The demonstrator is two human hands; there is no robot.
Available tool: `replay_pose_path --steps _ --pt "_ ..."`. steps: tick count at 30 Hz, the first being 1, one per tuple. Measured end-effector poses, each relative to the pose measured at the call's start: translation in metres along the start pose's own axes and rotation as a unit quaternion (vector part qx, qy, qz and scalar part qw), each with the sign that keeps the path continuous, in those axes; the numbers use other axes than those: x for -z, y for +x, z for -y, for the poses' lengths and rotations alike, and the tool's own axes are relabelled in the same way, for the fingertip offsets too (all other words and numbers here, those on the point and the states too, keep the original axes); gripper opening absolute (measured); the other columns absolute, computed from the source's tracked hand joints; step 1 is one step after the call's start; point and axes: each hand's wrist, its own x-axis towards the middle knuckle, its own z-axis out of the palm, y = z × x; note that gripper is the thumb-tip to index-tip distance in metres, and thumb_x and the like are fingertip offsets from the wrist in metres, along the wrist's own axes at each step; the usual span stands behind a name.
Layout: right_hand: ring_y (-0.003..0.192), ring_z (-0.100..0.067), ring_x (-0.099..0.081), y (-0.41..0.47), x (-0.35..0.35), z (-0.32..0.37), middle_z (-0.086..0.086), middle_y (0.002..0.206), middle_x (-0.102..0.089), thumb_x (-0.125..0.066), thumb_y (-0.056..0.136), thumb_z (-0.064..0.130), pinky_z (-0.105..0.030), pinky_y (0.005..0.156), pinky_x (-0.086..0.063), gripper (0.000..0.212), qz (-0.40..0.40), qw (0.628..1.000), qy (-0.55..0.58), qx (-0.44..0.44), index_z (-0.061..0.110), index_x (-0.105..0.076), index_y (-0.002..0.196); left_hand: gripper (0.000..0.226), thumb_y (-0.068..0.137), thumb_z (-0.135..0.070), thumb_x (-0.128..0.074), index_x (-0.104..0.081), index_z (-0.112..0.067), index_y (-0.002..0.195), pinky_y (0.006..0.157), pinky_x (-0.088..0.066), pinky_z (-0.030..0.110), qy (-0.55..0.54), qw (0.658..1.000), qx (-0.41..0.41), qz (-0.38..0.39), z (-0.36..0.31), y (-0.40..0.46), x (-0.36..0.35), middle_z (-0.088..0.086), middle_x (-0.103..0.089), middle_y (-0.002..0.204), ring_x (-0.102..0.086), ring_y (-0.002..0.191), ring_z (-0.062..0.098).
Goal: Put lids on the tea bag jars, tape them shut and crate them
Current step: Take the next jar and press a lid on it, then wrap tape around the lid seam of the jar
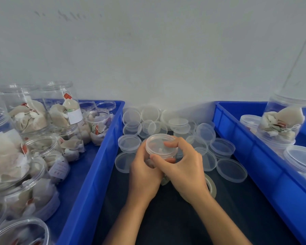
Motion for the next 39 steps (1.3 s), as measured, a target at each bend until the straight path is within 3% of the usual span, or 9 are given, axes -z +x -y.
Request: replay_pose_path --steps 9,16,18,21,25,28,31,34,39 --pt "0.088 -0.006 -0.069 -0.011 -0.013 0.008 0.028 0.101 -0.066 -0.085 0.065 0.061 -0.029 0.077 -0.057 0.038 -0.089 0.994 -0.058 0.017 0.045 -0.066 0.093 0.061 0.076 -0.054 -0.081 -0.06 -0.045 0.132 0.082 -0.057 0.015 0.051 0.997 -0.048 -0.037 -0.019 -0.012 -0.006 -0.023 -0.075 0.115 -0.072 0.106 -0.003" --pt "0.112 0.014 -0.06 0.01 0.024 0.014 0.036 0.118 -0.065 -0.065 0.088 0.069 -0.02 0.089 -0.052 0.036 0.069 0.997 -0.034 -0.019 0.058 -0.059 0.121 0.072 0.075 -0.047 -0.095 -0.055 -0.039 0.135 0.086 -0.057 0.016 0.063 0.994 -0.019 -0.082 -0.01 -0.011 -0.002 -0.023 -0.069 0.124 -0.067 0.114 -0.004" --pt "0.098 0.012 -0.063 0.016 0.046 0.011 0.025 0.107 -0.07 -0.056 0.097 0.064 -0.027 0.087 -0.054 0.024 0.059 0.993 -0.093 -0.047 0.049 -0.062 0.116 0.076 0.076 -0.047 -0.094 -0.053 -0.035 0.138 0.09 -0.055 0.014 0.076 0.994 -0.017 -0.078 -0.008 -0.009 -0.003 -0.022 -0.067 0.127 -0.064 0.118 -0.004" --pt "0.081 -0.001 -0.065 0.008 0.066 0.006 0.017 0.089 -0.068 -0.056 0.095 0.066 -0.032 0.077 -0.058 0.025 0.154 0.946 -0.279 -0.067 0.043 -0.059 0.103 0.081 0.079 -0.051 -0.089 -0.048 -0.031 0.145 0.099 -0.055 0.024 0.088 0.993 -0.014 -0.072 -0.008 -0.008 -0.004 -0.02 -0.062 0.134 -0.06 0.124 -0.001" --pt "0.09 -0.001 -0.058 -0.017 0.071 -0.005 0.024 0.096 -0.057 -0.062 0.078 0.08 -0.03 0.079 -0.051 0.059 0.29 0.855 -0.429 -0.029 0.052 -0.043 0.127 0.096 0.076 -0.062 -0.081 -0.044 -0.021 0.155 0.11 -0.052 0.042 0.139 0.987 -0.022 -0.076 -0.011 -0.009 -0.004 -0.008 -0.058 0.146 -0.056 0.135 0.011" --pt "0.089 -0.001 -0.058 -0.025 0.072 -0.014 0.025 0.094 -0.058 -0.071 0.082 0.061 -0.026 0.078 -0.05 0.063 0.312 0.878 -0.359 -0.049 0.057 -0.039 0.137 0.088 0.082 -0.054 -0.083 -0.048 -0.011 0.15 0.106 -0.05 0.037 0.204 0.967 -0.065 -0.141 -0.017 -0.013 -0.001 0.001 -0.055 0.14 -0.053 0.129 0.017" --pt "0.087 -0.004 -0.065 -0.025 0.076 -0.018 0.027 0.098 -0.064 -0.072 0.089 0.046 -0.031 0.081 -0.057 0.05 0.268 0.918 -0.287 -0.051 0.056 -0.048 0.132 0.041 0.092 -0.036 -0.078 -0.06 -0.008 0.115 0.078 -0.048 0.029 0.226 0.93 -0.195 -0.212 -0.023 -0.021 0.002 -0.001 -0.053 0.104 -0.054 0.092 0.016" --pt "0.083 -0.005 -0.068 -0.024 0.08 -0.018 0.024 0.1 -0.066 -0.074 0.094 0.038 -0.029 0.075 -0.06 0.044 0.187 0.96 -0.205 -0.027 0.056 -0.053 0.128 0.01 0.1 -0.028 -0.067 -0.065 -0.018 0.1 0.06 -0.049 0.028 0.211 0.945 -0.227 -0.103 -0.027 -0.031 0.0 -0.01 -0.059 0.083 -0.058 0.071 0.012" --pt "0.077 -0.013 -0.071 -0.025 0.081 -0.011 0.01 0.094 -0.071 -0.076 0.091 0.03 -0.032 0.069 -0.062 0.039 0.134 0.989 -0.056 -0.025 0.058 -0.058 0.111 0.036 0.106 -0.027 -0.061 -0.065 -0.028 0.142 0.092 -0.056 0.03 0.269 0.953 -0.122 0.061 -0.025 -0.041 -0.016 -0.015 -0.073 0.113 -0.067 0.104 0.002"
